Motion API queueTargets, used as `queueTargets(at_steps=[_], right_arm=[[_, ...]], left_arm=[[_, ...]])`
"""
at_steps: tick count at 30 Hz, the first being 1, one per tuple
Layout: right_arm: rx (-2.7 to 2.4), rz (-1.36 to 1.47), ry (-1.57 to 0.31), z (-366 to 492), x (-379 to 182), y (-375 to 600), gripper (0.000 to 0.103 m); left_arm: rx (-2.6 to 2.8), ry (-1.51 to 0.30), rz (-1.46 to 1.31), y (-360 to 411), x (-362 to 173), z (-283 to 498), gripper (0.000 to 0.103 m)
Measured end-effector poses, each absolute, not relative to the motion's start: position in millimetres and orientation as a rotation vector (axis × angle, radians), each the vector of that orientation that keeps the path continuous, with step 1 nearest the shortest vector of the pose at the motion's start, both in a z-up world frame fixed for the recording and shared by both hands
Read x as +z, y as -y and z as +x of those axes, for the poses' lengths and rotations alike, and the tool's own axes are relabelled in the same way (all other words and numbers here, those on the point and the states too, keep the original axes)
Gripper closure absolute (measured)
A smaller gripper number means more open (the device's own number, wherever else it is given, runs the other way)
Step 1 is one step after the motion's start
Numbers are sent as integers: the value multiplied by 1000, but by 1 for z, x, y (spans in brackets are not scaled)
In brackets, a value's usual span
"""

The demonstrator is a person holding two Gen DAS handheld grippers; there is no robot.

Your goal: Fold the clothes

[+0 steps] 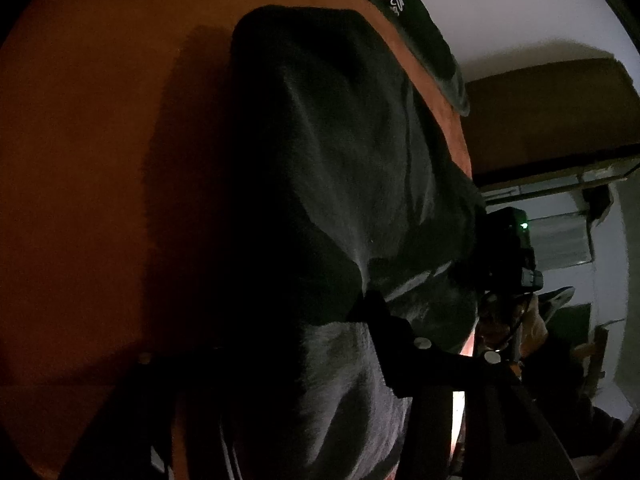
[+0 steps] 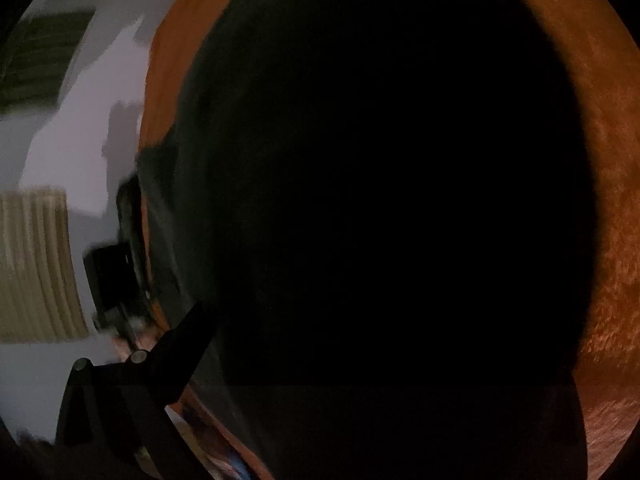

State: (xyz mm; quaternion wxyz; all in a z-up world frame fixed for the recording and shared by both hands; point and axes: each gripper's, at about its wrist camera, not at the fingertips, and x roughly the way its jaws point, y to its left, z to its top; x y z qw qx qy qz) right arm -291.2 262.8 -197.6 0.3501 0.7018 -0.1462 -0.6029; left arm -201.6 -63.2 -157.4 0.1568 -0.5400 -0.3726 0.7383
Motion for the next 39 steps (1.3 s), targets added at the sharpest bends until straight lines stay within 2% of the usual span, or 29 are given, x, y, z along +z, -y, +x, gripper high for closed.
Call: queueTargets(at_steps=[2,4,5,7,9,14,21,33,37,39], right_arm=[[-1571,1776,335,-289,-190,-260,7],[-1590,1731,309,-287,-181,-258,37],[-1604,1705,290,-285,-175,-257,40],[-1646,1652,248,-282,-161,-257,53],[-1693,1622,232,-281,-150,-259,56],[-1731,1584,240,-267,-148,-295,61],[-1726,1587,303,-284,-94,-289,64],[-1845,1432,316,-350,100,-300,64],[-1851,1470,297,-376,148,-317,64],[-1843,1498,291,-389,157,-314,64]], left_arm=[[2186,961,-1521,53,-149,-200,63],[2264,830,-1496,42,-139,-199,71],[2285,793,-1491,39,-135,-199,72],[2282,810,-1494,38,-132,-200,74],[2271,844,-1502,38,-130,-201,75],[2255,846,-1518,42,-116,-202,77],[2261,773,-1502,52,-57,-234,78],[2393,771,-1337,32,130,-313,79],[2399,815,-1379,16,157,-333,79],[2401,831,-1386,39,160,-318,79]])
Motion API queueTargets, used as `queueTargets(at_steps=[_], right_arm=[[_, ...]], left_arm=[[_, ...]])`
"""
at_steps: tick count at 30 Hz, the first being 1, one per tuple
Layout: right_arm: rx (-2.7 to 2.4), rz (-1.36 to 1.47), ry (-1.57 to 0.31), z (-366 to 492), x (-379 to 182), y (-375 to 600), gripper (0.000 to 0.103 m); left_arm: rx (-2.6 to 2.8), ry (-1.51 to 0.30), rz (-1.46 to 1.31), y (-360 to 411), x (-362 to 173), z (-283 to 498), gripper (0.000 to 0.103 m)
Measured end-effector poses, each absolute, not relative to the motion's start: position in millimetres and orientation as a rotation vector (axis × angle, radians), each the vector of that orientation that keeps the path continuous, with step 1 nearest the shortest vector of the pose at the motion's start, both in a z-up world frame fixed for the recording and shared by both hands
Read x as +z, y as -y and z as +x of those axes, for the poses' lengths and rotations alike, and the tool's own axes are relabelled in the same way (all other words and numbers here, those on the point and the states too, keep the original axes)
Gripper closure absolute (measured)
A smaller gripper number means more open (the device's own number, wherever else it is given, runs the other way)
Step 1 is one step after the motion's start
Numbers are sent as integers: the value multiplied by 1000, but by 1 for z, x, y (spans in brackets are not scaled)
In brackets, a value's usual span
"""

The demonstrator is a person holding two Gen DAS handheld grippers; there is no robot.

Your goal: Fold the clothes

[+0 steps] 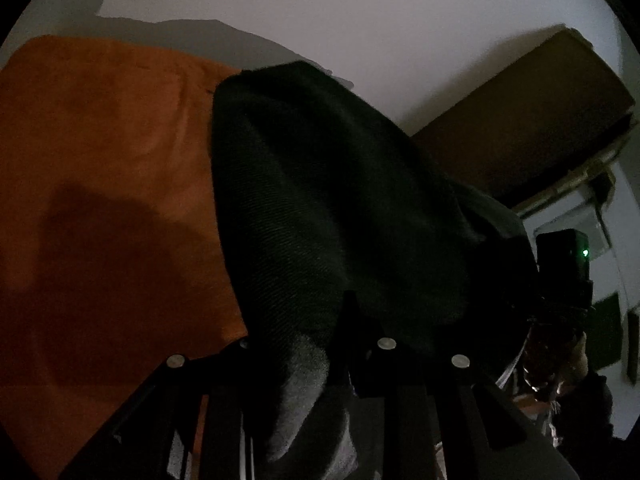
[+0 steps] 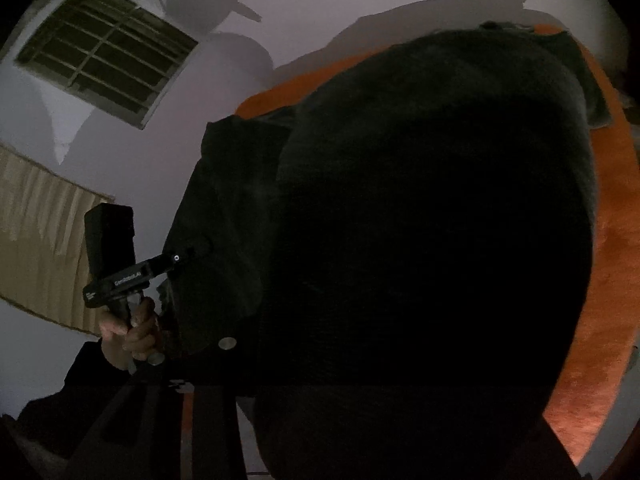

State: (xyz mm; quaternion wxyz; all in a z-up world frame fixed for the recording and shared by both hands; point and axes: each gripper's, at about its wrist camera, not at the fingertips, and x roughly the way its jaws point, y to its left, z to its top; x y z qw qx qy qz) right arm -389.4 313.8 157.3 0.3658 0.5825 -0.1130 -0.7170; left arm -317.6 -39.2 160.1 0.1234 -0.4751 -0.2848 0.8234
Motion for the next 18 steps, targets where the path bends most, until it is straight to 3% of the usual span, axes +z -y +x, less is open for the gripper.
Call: queueTargets(at_steps=[9,18], right_arm=[[-1807,1475,229,-545,130,-351,64],[-1733,1483,182,-732,61,-346,65]], left_arm=[[2484,878,-1280,33,104,-449,79],[2513,848,-1344,29,29,-613,79]])
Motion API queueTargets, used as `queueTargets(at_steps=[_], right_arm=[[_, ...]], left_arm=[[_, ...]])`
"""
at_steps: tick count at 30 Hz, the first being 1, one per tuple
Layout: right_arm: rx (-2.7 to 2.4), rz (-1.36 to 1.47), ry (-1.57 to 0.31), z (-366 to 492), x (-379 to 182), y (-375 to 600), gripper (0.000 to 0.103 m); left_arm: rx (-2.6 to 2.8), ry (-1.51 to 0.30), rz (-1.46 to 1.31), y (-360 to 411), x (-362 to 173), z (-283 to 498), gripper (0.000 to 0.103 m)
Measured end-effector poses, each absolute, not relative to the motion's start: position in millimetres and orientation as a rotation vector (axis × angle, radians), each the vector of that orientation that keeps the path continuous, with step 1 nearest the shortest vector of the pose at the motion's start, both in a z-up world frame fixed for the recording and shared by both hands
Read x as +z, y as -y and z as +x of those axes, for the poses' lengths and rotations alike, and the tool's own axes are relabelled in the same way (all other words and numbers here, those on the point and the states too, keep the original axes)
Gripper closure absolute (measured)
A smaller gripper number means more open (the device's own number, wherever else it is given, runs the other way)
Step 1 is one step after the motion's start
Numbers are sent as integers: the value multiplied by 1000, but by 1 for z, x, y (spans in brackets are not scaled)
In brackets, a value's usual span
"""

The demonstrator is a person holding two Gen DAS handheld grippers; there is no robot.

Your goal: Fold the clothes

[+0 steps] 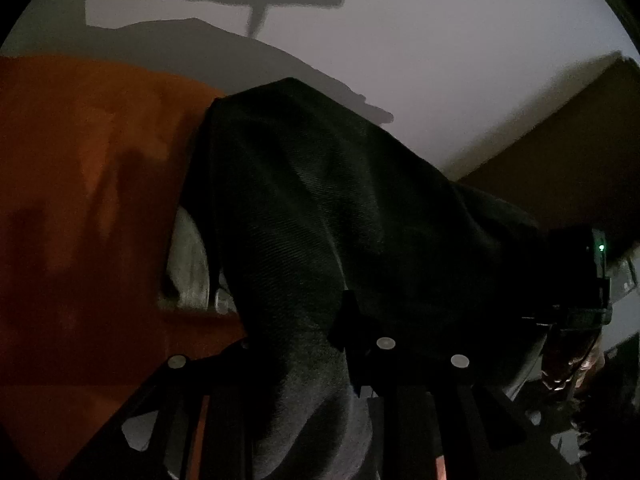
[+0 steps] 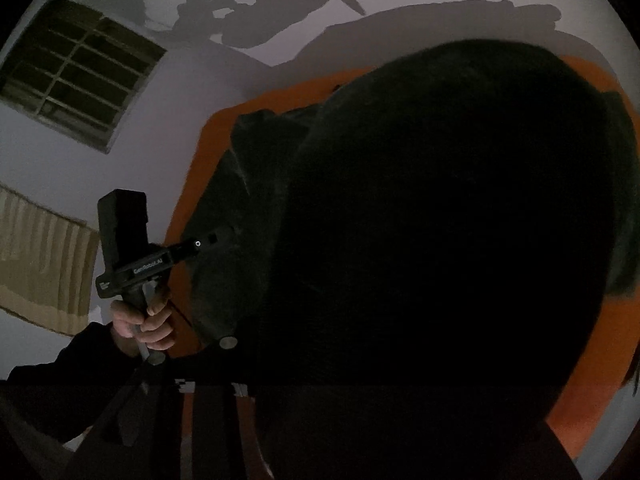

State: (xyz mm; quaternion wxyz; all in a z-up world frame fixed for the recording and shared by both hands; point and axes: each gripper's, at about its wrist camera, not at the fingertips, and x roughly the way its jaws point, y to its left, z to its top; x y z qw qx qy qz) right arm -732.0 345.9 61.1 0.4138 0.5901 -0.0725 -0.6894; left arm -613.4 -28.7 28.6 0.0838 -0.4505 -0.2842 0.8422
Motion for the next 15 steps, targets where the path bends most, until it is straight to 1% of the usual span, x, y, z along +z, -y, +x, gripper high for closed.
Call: queueTargets(at_steps=[3,6,9,10,11,12,13,14,15], right_arm=[[-1710,1489,191,-786,46,-337,65],[-1687,1488,203,-825,29,-321,65],[-1678,1488,205,-859,5,-303,64],[-1700,1505,197,-871,-6,-296,63],[-1733,1540,189,-884,-20,-291,60],[-1765,1575,181,-897,-35,-285,46],[-1805,1653,188,-911,-52,-286,34],[-1833,1733,238,-921,-66,-294,34],[-1845,1752,347,-926,-73,-306,34]], left_arm=[[2545,841,-1346,16,18,-653,79],[2585,834,-1352,28,7,-676,79],[2634,803,-1387,40,-20,-696,79],[2652,784,-1410,42,-32,-704,78],[2662,778,-1445,46,-45,-713,77],[2644,835,-1513,54,-59,-722,74],[2620,924,-1532,62,-70,-723,72],[2622,955,-1494,67,-70,-718,72],[2623,986,-1456,72,-69,-714,72]])
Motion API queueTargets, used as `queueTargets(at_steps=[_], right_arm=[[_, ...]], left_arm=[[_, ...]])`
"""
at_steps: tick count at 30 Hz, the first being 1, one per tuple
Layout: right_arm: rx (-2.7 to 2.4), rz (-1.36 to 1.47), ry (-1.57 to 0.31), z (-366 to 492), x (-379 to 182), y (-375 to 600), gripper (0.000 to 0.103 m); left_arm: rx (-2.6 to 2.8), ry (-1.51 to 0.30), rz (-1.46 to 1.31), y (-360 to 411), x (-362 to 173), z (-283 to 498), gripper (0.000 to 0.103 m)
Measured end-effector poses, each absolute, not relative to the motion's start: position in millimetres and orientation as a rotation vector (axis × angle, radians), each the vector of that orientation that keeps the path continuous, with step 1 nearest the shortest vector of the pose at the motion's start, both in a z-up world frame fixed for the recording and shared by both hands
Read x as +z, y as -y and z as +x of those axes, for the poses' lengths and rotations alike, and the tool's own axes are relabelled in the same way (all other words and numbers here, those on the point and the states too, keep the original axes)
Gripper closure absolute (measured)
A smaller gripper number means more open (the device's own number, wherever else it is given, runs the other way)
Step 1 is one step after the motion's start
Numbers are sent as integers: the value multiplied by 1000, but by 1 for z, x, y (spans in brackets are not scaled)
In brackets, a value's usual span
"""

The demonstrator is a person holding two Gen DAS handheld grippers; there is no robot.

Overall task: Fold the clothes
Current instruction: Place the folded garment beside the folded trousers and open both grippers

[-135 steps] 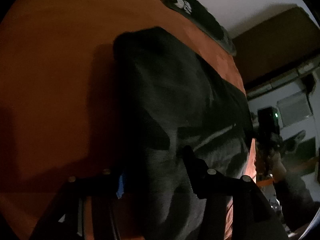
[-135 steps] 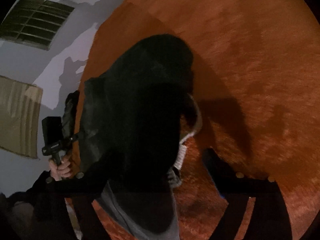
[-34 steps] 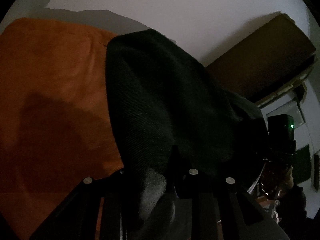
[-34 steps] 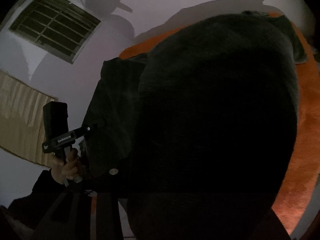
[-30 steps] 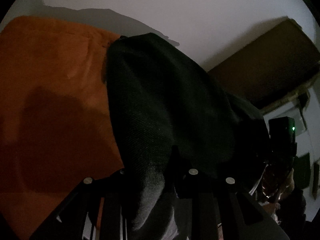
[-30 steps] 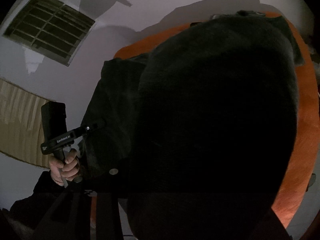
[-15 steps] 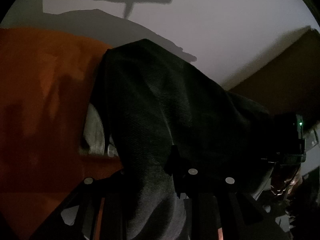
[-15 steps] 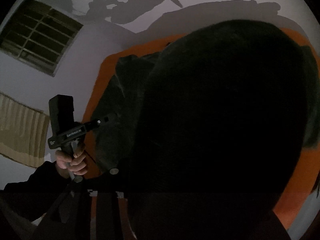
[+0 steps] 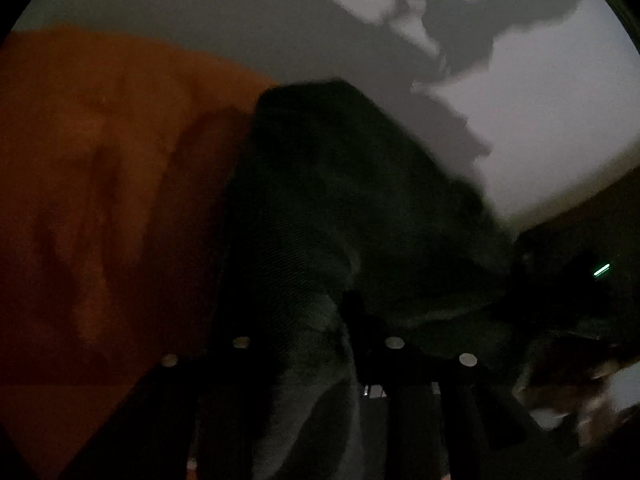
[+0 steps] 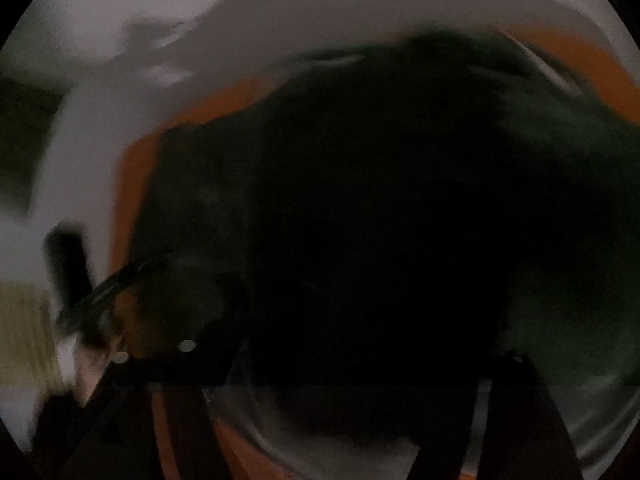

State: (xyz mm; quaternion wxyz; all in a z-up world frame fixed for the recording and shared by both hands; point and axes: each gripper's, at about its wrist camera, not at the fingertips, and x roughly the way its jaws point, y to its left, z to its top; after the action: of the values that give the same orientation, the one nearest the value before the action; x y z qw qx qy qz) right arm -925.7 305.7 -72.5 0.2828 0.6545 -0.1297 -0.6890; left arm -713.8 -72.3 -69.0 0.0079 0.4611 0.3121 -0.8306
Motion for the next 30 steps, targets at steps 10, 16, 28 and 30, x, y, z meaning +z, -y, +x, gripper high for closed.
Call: queueTargets(at_steps=[10,16,28,30], right_arm=[[-2512,1437,339,-844,-22,-380,34],[-2359,1203,24,-746,-36,-322,101],[-2471,1291,4,-774,-32,-334,103],[-2460,1356,-72,-786,-42,-326,103]], left_arm=[[-2546,-994,1299,95,-64,-650,69],[-2710,-692,1382,29,-58,-622,69],[-2674,-542,1490,35,-79,-606,67],[-2646,-552,1516,40,-87,-601,67]])
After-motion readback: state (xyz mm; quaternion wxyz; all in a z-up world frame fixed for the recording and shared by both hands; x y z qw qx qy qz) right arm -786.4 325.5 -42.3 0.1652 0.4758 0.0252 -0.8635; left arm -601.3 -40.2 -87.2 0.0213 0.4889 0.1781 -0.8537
